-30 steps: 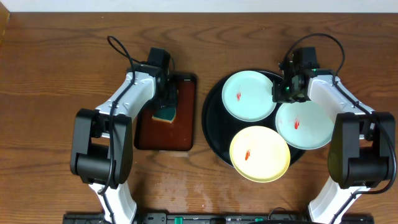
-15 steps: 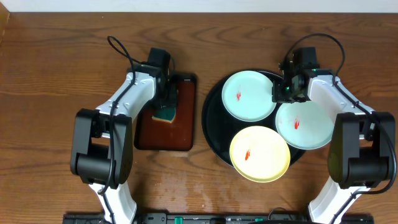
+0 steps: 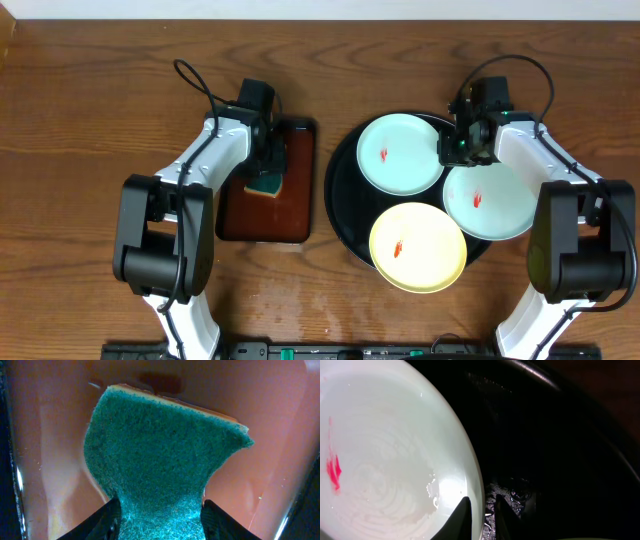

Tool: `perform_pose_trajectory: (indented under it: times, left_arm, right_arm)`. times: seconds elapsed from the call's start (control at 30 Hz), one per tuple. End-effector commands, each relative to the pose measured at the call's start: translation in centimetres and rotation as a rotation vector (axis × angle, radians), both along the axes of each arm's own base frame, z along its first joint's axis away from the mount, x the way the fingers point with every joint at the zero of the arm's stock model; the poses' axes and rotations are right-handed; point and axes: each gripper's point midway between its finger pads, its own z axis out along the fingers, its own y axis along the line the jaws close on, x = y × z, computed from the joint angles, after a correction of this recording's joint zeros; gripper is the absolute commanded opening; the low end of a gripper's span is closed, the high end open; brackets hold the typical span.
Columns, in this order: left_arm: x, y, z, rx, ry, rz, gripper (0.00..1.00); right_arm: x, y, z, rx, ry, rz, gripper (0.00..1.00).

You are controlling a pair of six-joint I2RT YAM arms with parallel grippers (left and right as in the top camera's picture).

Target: Clean dirty plates on tray and stack at the side

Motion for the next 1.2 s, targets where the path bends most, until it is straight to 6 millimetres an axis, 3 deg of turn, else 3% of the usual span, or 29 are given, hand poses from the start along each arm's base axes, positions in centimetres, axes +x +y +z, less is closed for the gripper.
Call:
perform_pose_trajectory:
  times: [0.0,0.27,0.5,0.57,0.8,0.83,0.93,1.17]
  left_arm:
    - [-0.97,0.19,-1.37,0.014,0.043,0.003,0.53]
    - [-0.97,0.19,-1.37,0.014,0.043,0.003,0.53]
    - [-0.97,0.19,-1.37,0.014,0.043,0.003,0.53]
    - [-0.97,0.19,-1.37,0.014,0.043,0.003,0.53]
    - [-0.97,0.19,-1.37,0.014,0.042,0.003,0.52]
    - [-0.97,0.19,-1.37,0.014,0.043,0.003,0.50]
    - [-0.97,0.19,-1.37,0.014,0.043,0.003,0.30]
    - [-0.98,0.19,-1.37,0.014,0.043,0.003,0.22]
  right_arm:
    - [-0.28,0.22,-0.04,0.003,0.004,0.001,0.15]
    - [-0.25,0.23,-0.44,0.004,-0.007,0.001,0.06]
    - [-0.30,0.23,-0.49,0.004,-0.006,0.001,0.10]
    - [-0.29,0.23,-0.52,0.004,-0.007,0.001,0.01]
    - [-0.28,0.24,-0.52,0.005,-0.008,0.002,0.01]
    - [-0.28,0.23,-0.52,0.004,-0.008,0.001,0.01]
    - [-0.27,0.23,-0.52,0.004,-0.008,0.001,0.01]
    - [-0.28,0.23,-0.52,0.004,-0.008,0.001,0.01]
